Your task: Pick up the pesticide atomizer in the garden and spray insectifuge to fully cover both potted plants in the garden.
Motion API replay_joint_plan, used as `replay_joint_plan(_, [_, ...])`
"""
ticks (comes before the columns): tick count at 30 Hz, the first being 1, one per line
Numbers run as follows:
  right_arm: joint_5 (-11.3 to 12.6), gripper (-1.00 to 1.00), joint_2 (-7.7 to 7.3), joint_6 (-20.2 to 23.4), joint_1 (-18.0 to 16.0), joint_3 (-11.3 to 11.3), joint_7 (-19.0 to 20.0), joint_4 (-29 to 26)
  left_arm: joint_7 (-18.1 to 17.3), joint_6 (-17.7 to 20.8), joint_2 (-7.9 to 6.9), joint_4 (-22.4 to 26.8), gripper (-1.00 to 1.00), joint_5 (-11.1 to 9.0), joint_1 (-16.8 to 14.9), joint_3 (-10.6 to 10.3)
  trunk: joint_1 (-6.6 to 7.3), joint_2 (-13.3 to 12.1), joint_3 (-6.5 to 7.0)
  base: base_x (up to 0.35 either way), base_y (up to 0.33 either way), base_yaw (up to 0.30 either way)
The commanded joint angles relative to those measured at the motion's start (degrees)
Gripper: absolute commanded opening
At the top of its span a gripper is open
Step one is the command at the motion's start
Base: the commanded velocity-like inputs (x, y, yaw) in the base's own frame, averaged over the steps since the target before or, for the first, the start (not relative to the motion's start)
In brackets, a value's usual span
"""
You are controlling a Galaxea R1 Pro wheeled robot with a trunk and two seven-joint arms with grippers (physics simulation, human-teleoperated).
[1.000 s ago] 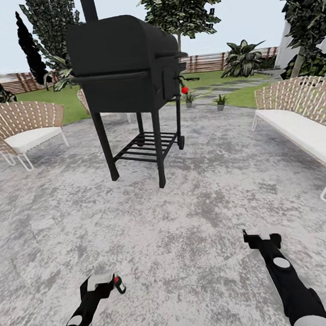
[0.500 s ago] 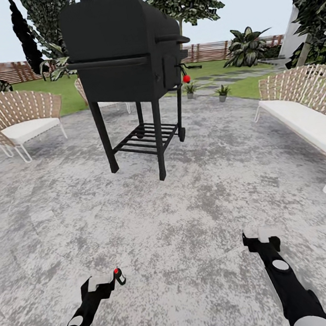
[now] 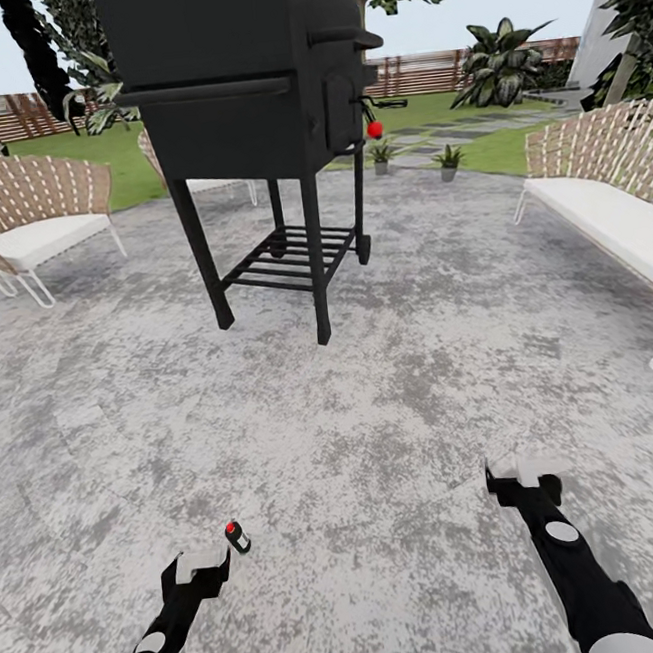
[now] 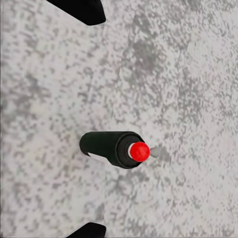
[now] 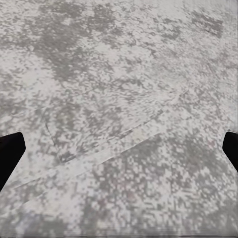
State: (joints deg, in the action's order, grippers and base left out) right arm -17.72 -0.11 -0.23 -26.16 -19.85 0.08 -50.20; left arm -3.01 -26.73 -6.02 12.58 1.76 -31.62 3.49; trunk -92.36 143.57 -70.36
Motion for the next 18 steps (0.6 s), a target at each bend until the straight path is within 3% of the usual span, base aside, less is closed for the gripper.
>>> replay_joint_plan(1, [-0.56, 1.00, 0.02, -0.03, -0.03, -0.10, 0.01, 0.02, -0.29, -0.17, 0.03, -0.07, 1.00, 0.18, -0.03, 0.38, -0.01, 0.03, -0.27, 0.000, 0.000, 0.000])
replay_joint_plan(13, [-0.58, 1.00, 0.09, -0.22, -0.03, -0.01, 0.18, 0.14, -0.31, -0.83, -0.23, -0.15, 1.00, 0.23, 0.15, 0.47, -0.32, 0.19, -2.93, 0.000, 0.000, 0.000])
replay_joint_plan(18, [-0.57, 1.00, 0.11, -0.24, -0.03, -0.01, 0.26, 0.25, -0.33, -4.64, -0.42, -0.31, 1.00, 0.34, 0.14, 0.47, -0.45, 0.26, -4.03, 0.000, 0.000, 0.000])
